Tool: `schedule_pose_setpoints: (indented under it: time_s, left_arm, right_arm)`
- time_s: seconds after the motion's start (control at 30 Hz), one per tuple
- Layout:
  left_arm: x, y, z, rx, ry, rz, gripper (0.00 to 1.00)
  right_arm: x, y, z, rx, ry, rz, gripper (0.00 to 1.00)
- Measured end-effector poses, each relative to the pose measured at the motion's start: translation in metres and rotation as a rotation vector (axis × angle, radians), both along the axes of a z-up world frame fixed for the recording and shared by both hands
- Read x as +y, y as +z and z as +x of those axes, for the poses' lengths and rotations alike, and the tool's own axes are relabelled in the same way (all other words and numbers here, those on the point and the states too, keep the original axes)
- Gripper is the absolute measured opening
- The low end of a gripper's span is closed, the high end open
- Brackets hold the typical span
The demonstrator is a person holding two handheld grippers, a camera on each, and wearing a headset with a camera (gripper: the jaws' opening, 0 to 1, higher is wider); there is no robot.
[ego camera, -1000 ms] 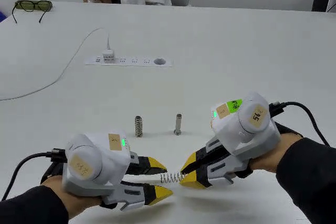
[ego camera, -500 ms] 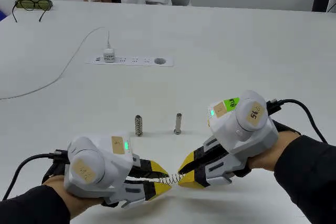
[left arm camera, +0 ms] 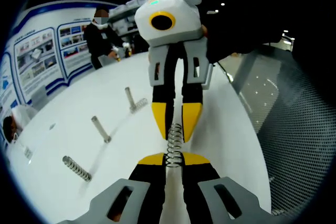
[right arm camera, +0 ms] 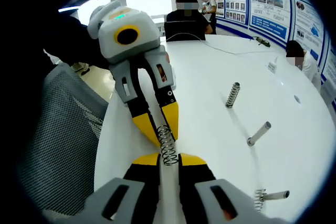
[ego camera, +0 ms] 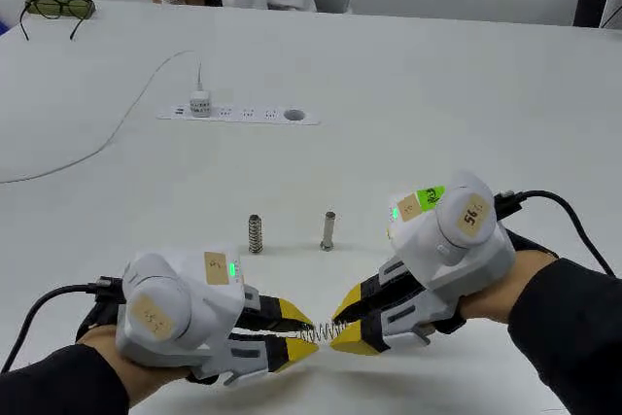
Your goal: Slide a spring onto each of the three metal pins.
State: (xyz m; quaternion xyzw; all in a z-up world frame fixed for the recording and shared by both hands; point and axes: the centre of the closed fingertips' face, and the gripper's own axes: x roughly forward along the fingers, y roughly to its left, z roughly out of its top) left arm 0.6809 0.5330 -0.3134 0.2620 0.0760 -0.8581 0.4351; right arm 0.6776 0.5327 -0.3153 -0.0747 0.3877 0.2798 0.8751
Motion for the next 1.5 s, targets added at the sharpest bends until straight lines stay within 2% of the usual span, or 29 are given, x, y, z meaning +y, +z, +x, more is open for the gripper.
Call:
schedule_pose_setpoints:
  time_s: [0.2, 0.37, 0.63, 0.8, 1.5]
  left_arm:
    - [0.0, 0.001, -0.001, 0.008, 0.001, -0.001, 0.11]
    - [0.0, 0.001, -0.001, 0.011, 0.005, 0.0, 0.11]
    - [-0.002, 0.005, 0.004, 0.023, 0.033, -0.004, 0.11]
    - [-0.002, 0.007, 0.006, 0.046, 0.053, -0.01, 0.11]
    - [-0.011, 0.014, 0.007, 0.106, 0.095, -0.025, 0.11]
  right_arm:
    - [-0.001, -0.001, -0.002, -0.005, -0.01, -0.001, 0.12]
    - [-0.001, 0.005, -0.001, -0.017, -0.016, 0.006, 0.12]
    - [0.003, 0.024, 0.007, -0.081, -0.035, 0.048, 0.12]
    - [0.009, 0.041, 0.018, -0.143, -0.058, 0.109, 0.12]
    - [0.017, 0.055, 0.038, -0.223, -0.075, 0.118, 0.12]
